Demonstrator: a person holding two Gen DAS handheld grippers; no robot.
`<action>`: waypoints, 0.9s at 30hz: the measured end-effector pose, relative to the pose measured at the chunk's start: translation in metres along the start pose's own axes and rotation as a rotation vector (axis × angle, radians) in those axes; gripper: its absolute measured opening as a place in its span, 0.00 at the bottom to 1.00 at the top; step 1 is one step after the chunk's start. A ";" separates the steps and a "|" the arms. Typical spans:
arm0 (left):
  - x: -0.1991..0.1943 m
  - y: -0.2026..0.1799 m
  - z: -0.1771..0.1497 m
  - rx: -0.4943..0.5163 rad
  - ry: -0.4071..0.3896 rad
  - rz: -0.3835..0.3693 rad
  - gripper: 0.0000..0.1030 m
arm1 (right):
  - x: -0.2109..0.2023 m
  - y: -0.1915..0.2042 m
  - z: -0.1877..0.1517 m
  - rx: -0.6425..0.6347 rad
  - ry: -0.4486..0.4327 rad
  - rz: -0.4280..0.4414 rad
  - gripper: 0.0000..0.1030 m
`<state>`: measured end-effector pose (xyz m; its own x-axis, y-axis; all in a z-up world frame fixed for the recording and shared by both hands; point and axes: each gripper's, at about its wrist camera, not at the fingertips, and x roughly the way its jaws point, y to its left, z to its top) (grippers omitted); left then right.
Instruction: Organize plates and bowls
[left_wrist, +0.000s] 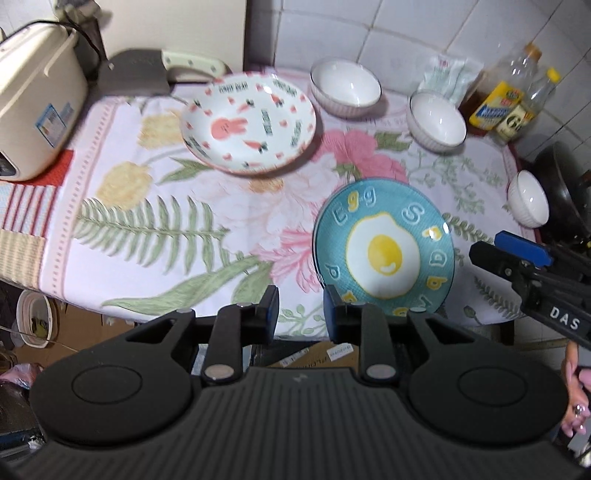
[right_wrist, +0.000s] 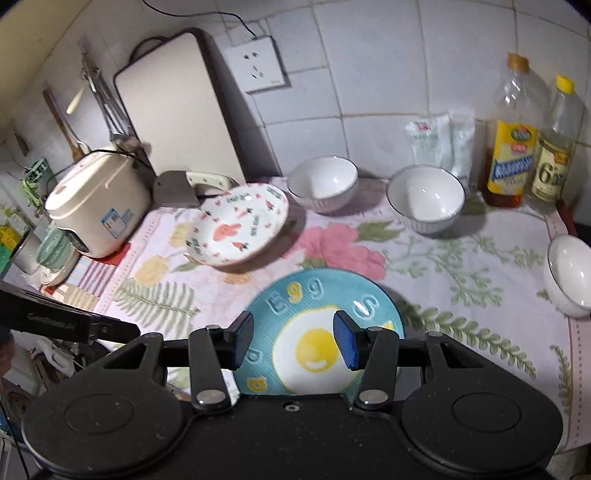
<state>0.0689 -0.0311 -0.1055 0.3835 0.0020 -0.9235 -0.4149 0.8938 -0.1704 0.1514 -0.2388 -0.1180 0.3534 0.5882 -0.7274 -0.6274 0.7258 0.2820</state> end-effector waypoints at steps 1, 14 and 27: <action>-0.006 0.003 0.002 0.001 -0.012 -0.004 0.25 | -0.001 0.004 0.004 -0.015 -0.005 0.001 0.52; -0.046 0.056 0.061 0.109 -0.191 -0.005 0.34 | 0.016 0.068 0.058 -0.125 -0.108 0.037 0.53; 0.044 0.136 0.111 0.106 -0.253 -0.008 0.44 | 0.123 0.098 0.062 0.005 -0.207 -0.041 0.53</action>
<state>0.1213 0.1406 -0.1313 0.5857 0.0947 -0.8050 -0.3276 0.9361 -0.1282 0.1765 -0.0730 -0.1413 0.5140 0.6183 -0.5945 -0.6065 0.7521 0.2579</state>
